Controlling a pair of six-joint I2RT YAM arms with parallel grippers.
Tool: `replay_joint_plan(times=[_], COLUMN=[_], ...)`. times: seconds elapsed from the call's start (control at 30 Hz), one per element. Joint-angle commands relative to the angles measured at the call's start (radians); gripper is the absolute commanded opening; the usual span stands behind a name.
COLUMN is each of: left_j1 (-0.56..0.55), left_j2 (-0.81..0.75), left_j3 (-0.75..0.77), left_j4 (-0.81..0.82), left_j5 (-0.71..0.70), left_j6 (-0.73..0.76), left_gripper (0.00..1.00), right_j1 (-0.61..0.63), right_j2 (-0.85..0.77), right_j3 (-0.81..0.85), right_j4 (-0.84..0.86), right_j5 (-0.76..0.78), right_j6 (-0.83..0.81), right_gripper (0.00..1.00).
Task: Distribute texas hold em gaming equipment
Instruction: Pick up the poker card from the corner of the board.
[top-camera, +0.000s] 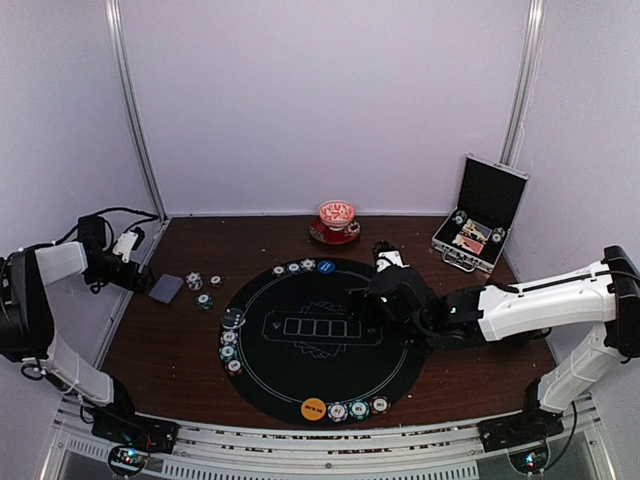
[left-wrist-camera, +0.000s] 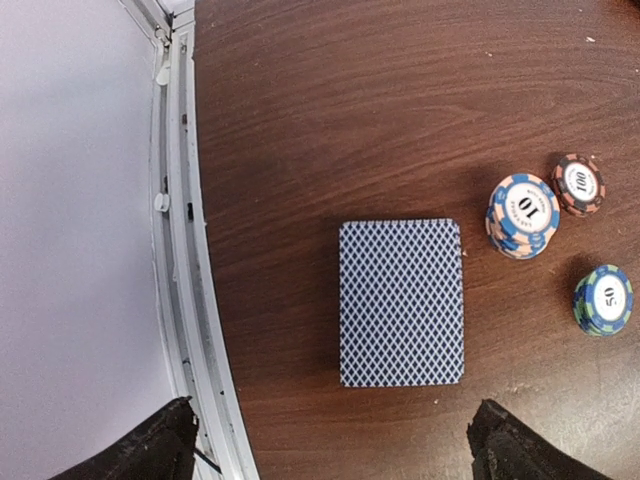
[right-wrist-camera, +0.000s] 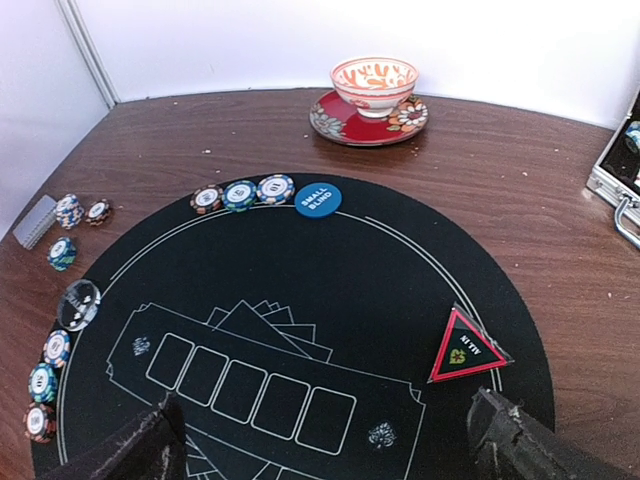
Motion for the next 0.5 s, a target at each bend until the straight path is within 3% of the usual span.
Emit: replay_joint_plan(times=[0.0,0.23,0.47], left_j1=[0.001,0.001,0.001], left_j2=[0.032,0.057,0.062], left_j3=[-0.009,-0.03,-0.028], left_j4=[0.089,0.146,0.126], left_j5=[-0.006,-0.055,-0.02], left_j6=[0.011,0.011,0.017], left_gripper=[0.98,0.98,0.98], right_j1=[0.005,0.002,-0.004], right_j2=[0.054,0.155,0.184], right_j3=[0.025,0.082,0.095], right_j4=[-0.009,-0.056,-0.061], right_j5=[0.128,0.253,0.233], right_j6=[-0.019,-0.04,-0.043], right_gripper=[1.0,1.0,1.0])
